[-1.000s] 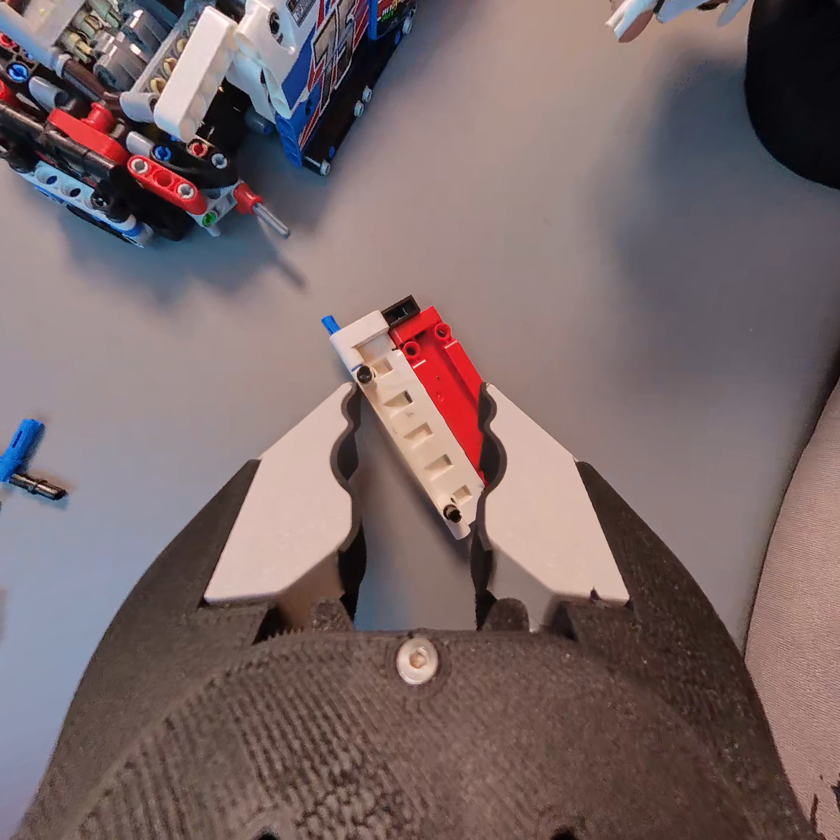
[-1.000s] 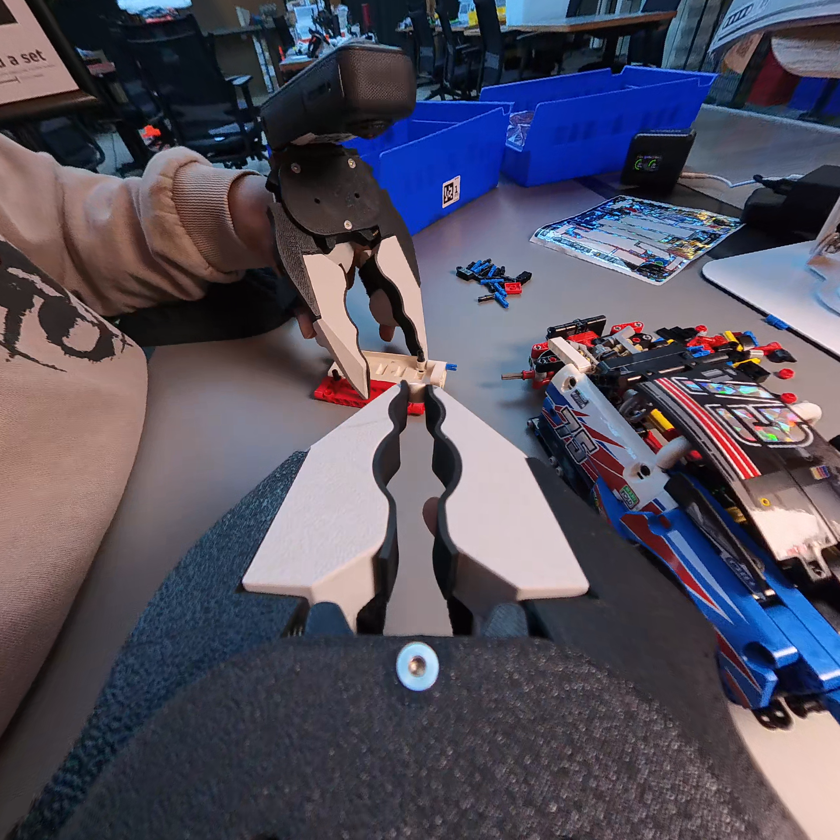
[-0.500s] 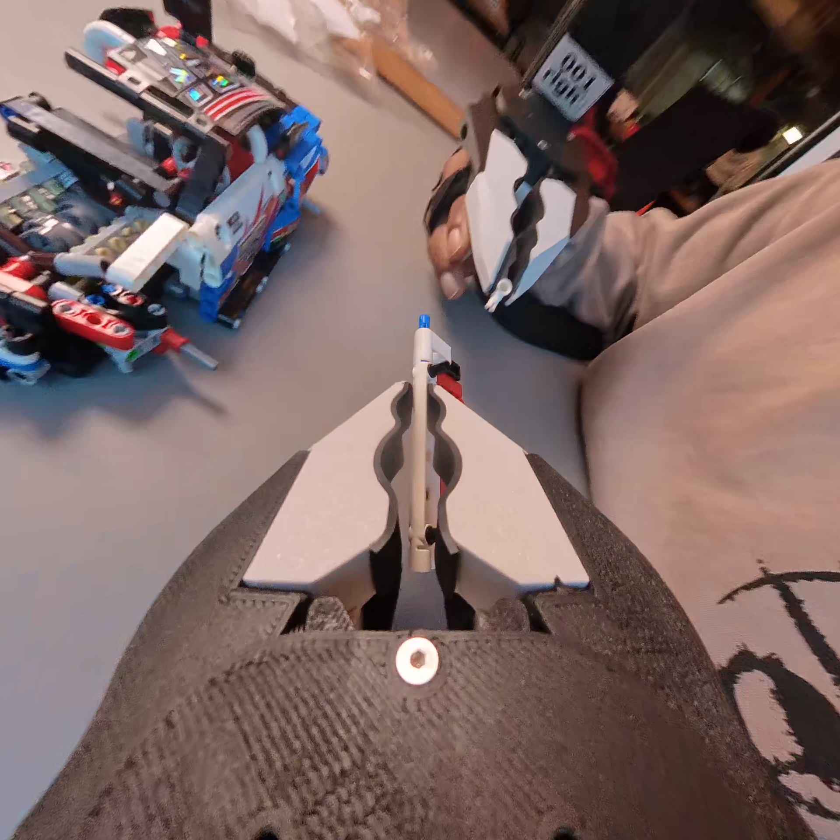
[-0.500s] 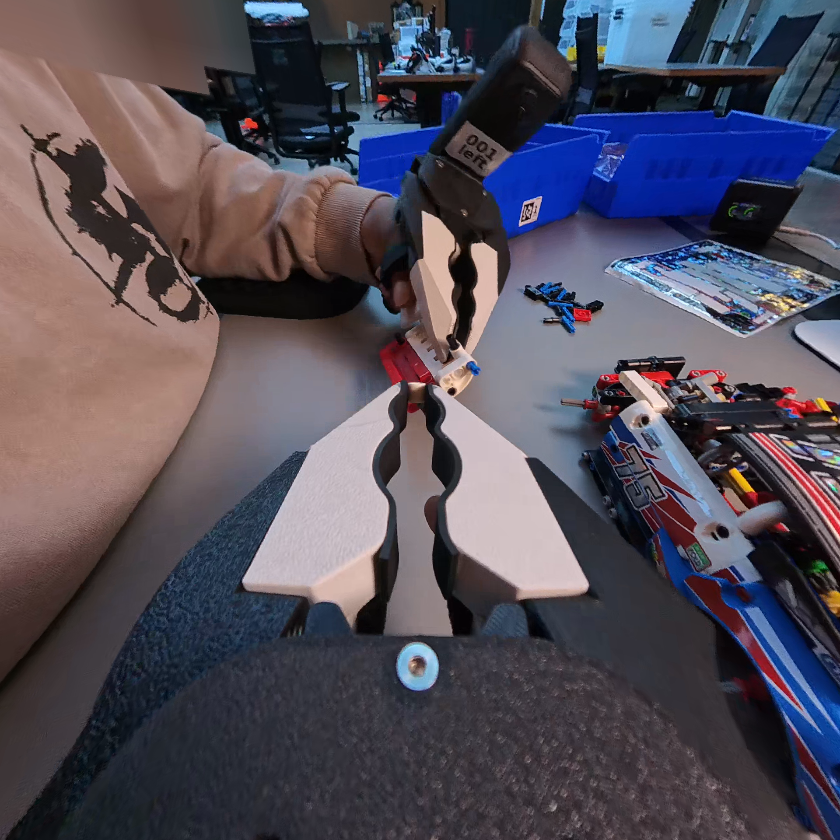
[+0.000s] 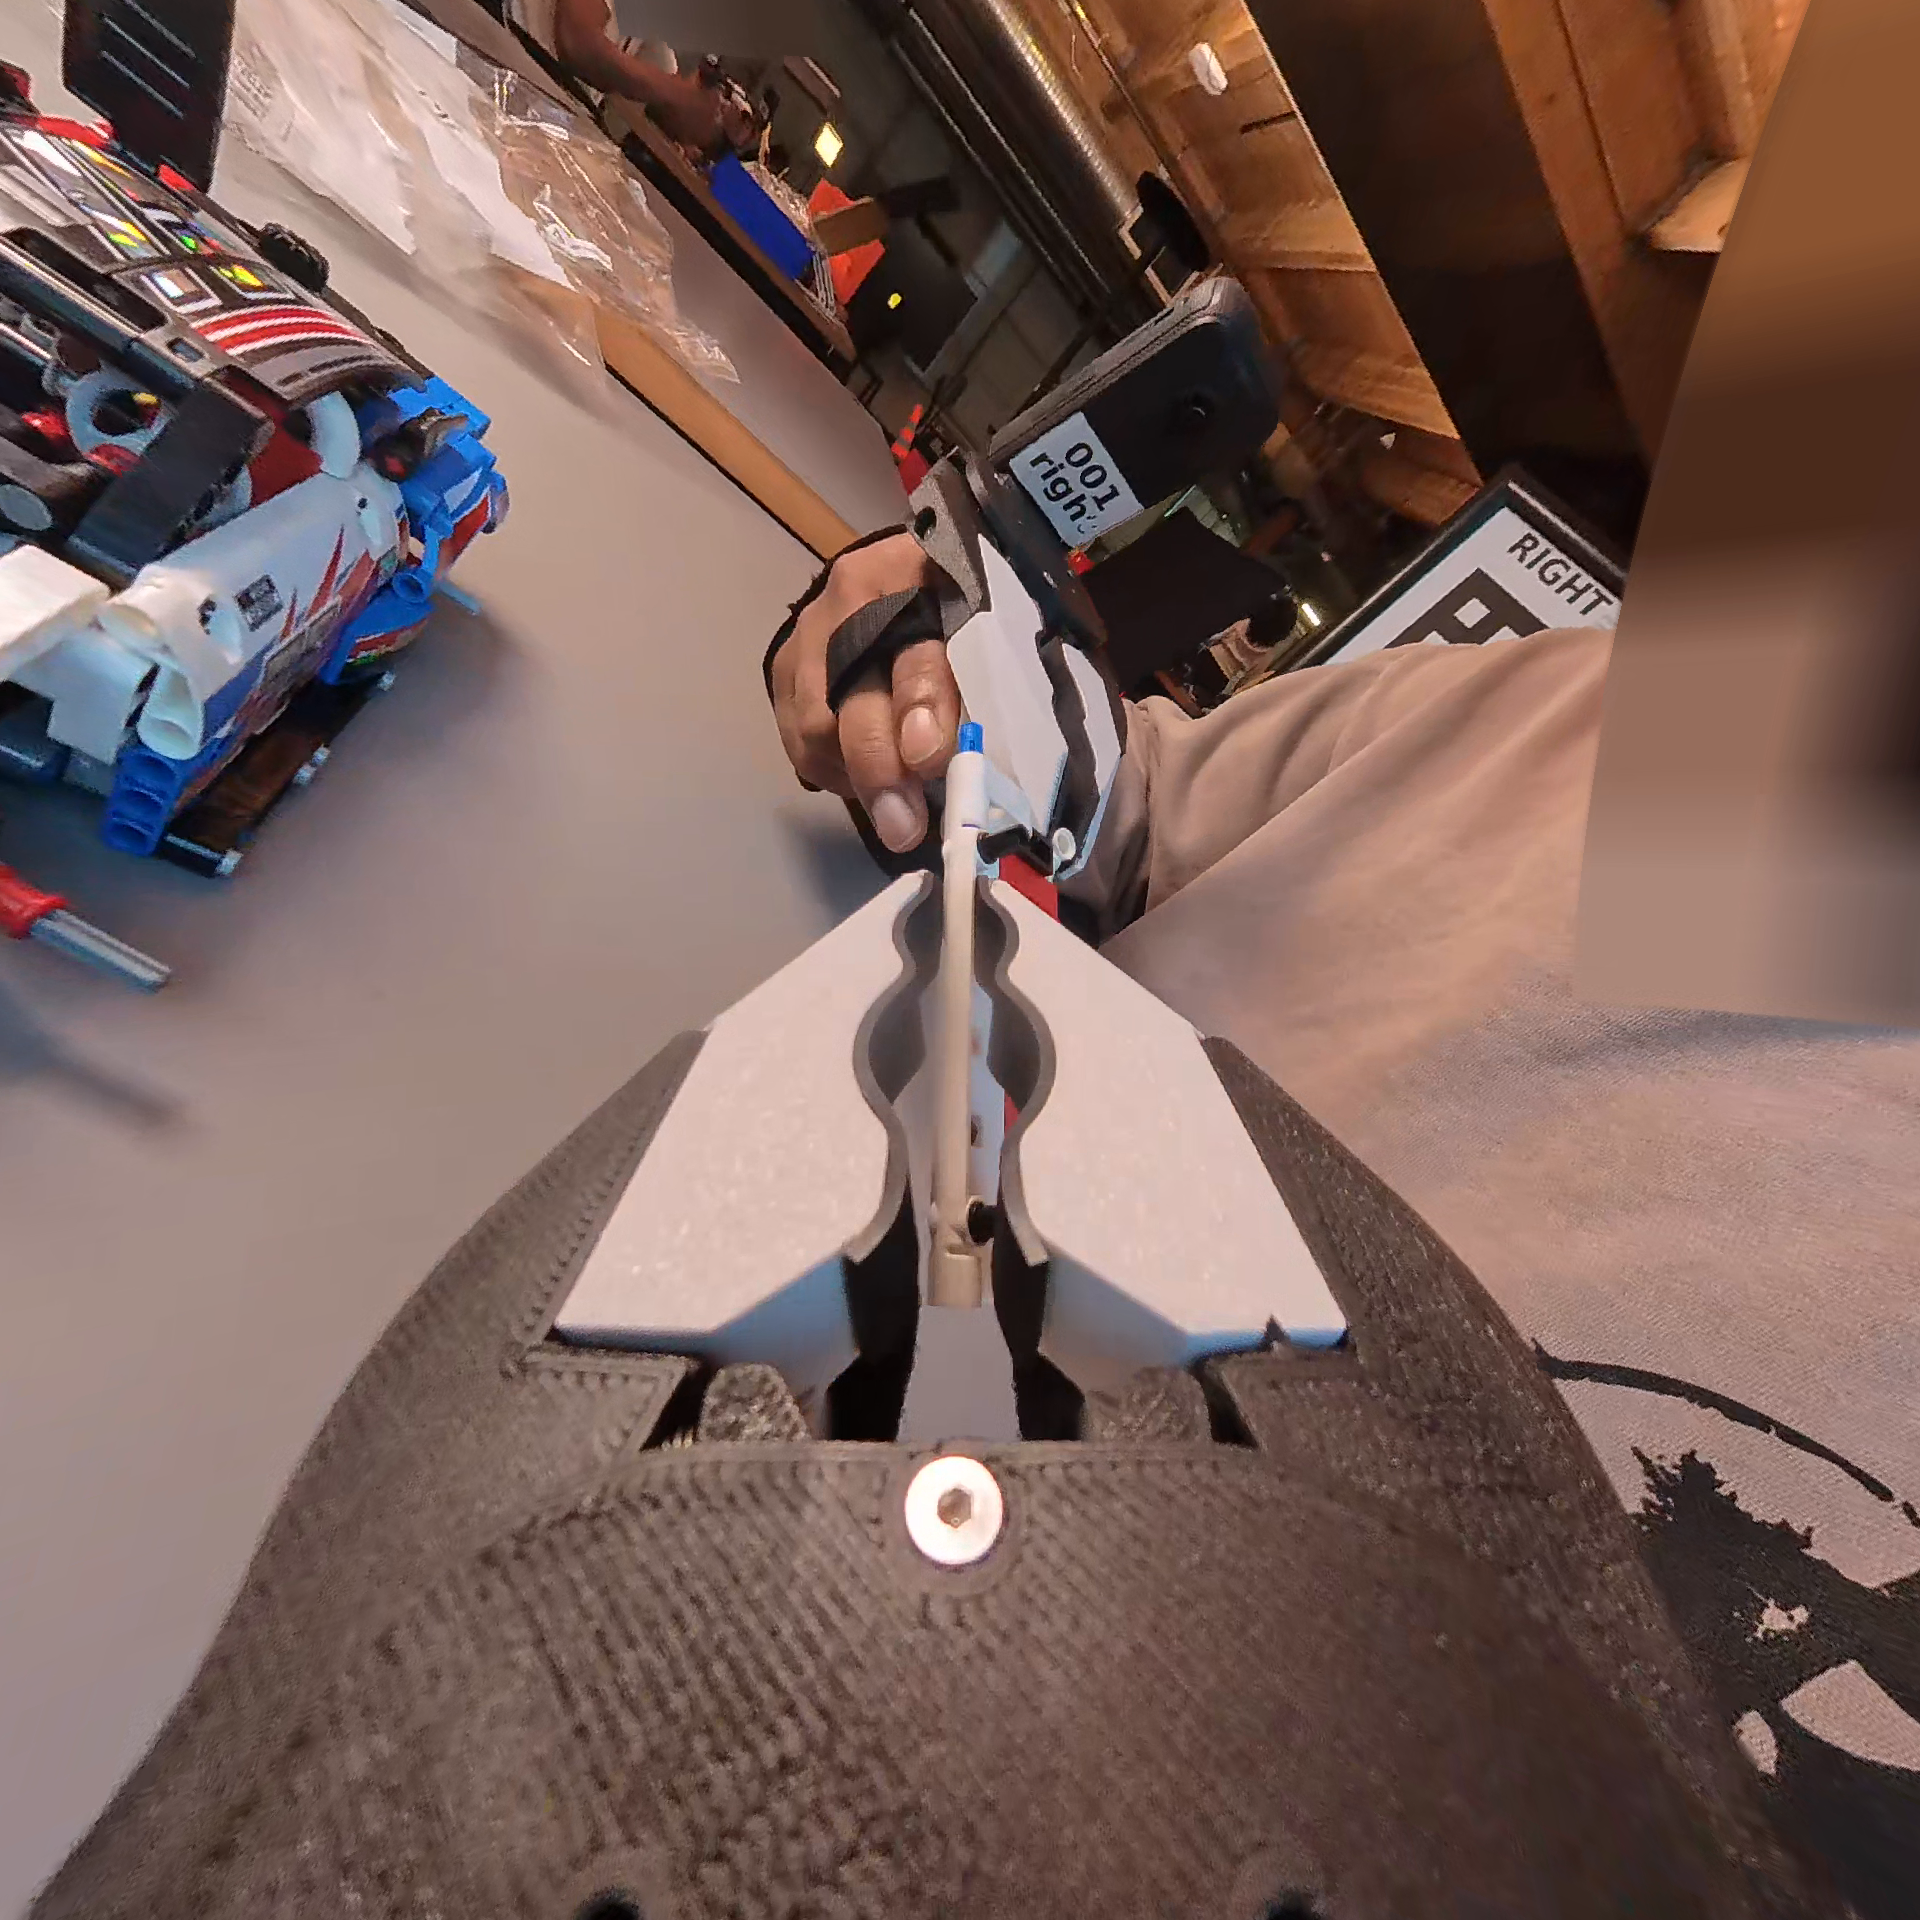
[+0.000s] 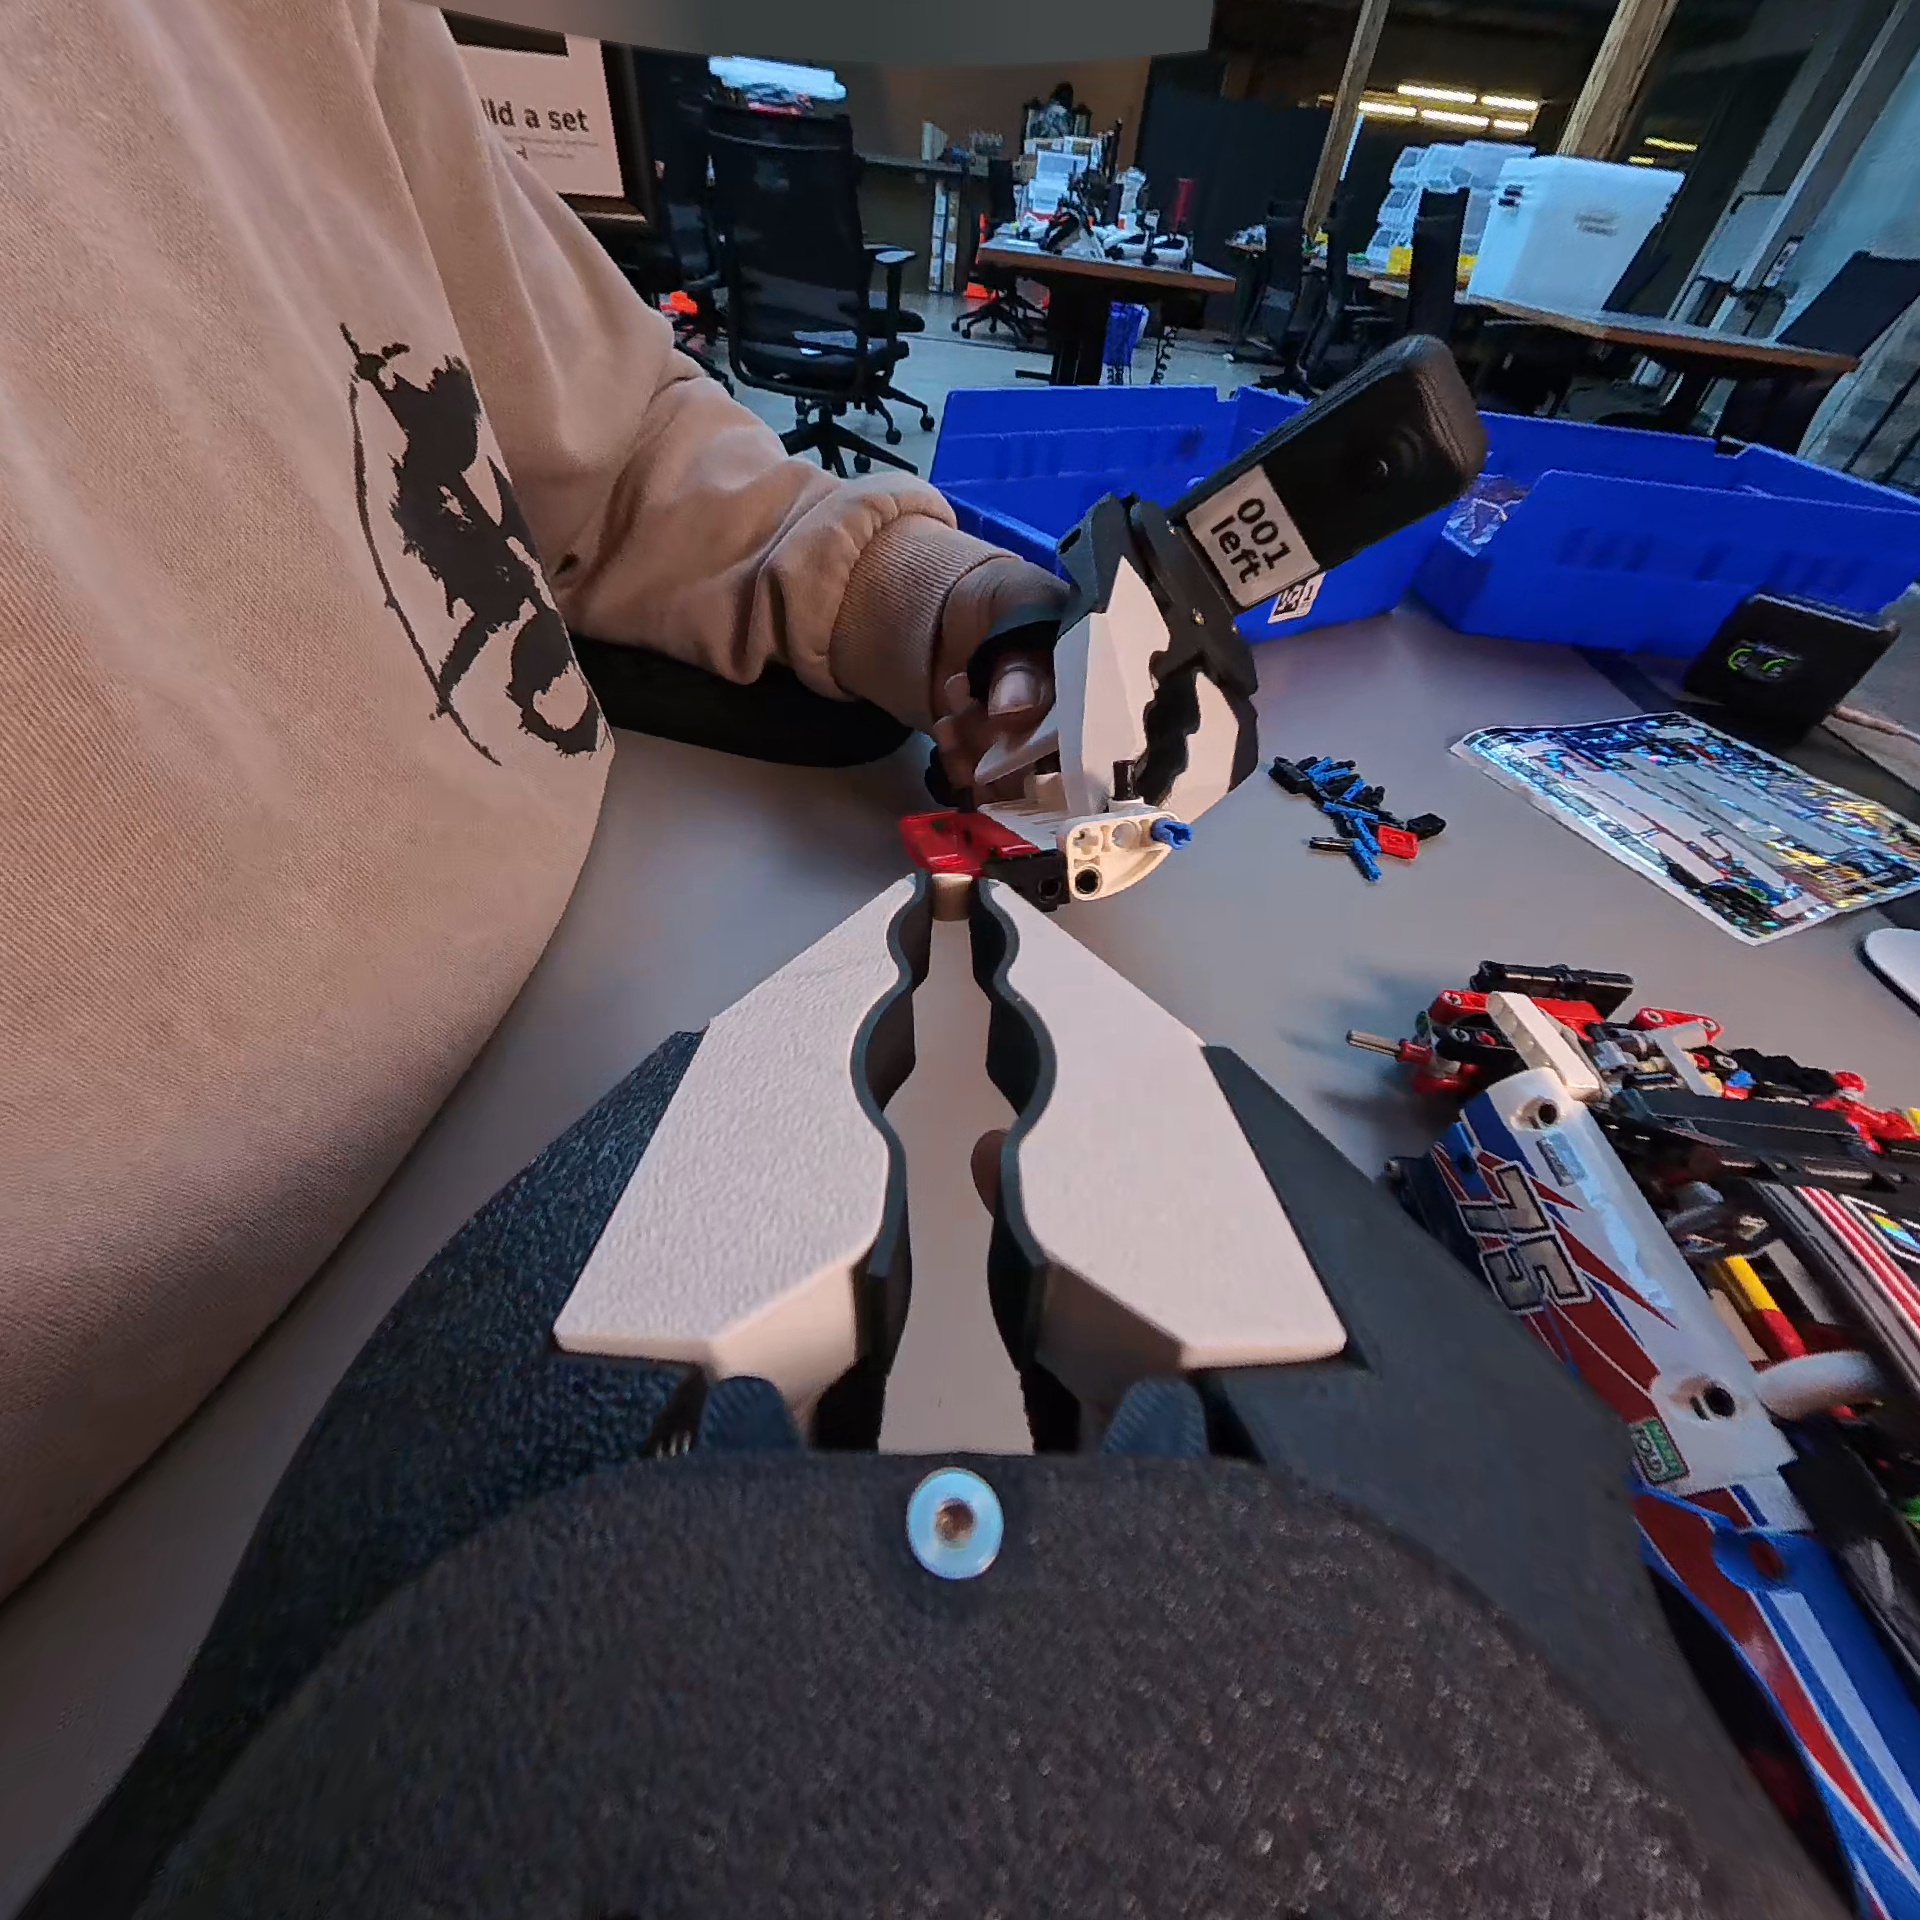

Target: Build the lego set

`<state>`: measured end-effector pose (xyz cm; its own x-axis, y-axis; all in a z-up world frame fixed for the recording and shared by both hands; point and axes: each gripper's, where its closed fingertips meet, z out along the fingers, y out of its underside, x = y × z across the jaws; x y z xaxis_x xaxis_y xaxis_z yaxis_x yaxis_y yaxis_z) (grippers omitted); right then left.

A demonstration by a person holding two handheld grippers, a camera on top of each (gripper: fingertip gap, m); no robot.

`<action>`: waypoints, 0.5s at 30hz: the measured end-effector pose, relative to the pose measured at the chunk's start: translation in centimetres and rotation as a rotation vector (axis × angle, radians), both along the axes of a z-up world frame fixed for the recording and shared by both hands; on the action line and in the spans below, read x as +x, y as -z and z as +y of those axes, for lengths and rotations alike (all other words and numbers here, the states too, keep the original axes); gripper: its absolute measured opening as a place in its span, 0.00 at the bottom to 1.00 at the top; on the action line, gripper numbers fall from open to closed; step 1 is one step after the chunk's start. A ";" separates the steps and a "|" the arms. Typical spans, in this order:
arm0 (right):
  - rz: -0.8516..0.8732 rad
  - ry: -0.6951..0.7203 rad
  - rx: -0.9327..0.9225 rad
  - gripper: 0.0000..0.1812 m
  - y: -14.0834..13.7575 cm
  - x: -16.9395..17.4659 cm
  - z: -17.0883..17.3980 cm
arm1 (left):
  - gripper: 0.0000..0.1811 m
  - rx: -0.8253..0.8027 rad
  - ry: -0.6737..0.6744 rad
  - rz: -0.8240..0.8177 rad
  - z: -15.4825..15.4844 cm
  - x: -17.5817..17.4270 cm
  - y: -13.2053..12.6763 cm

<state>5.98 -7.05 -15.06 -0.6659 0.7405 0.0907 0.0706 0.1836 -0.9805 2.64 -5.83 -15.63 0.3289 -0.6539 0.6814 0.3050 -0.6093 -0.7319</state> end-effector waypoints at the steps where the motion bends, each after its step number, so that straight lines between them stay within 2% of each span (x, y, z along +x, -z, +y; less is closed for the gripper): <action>1: 0.003 0.009 -0.002 0.02 -0.1 -0.1 0.1 | 0.01 0.001 -0.004 -0.012 0.0 0.1 -0.1; 7: -0.080 0.051 -0.157 0.02 -1.0 -0.5 1.1 | 0.01 0.085 -0.113 0.002 0.7 -0.4 -1.4; 11: -0.219 0.102 -0.340 0.02 -1.1 -1.2 2.1 | 0.01 0.225 -0.232 0.163 1.0 -1.1 -2.3; 15: -0.323 0.093 -0.505 0.02 -1.0 -1.4 2.6 | 0.02 0.324 -0.316 0.290 1.2 -1.1 -2.8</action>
<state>4.57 -4.44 -14.05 -0.5312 0.6960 -0.4831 0.3729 -0.3200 -0.8710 1.50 -4.66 -12.87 0.6883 -0.6545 0.3130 0.1944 -0.2492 -0.9487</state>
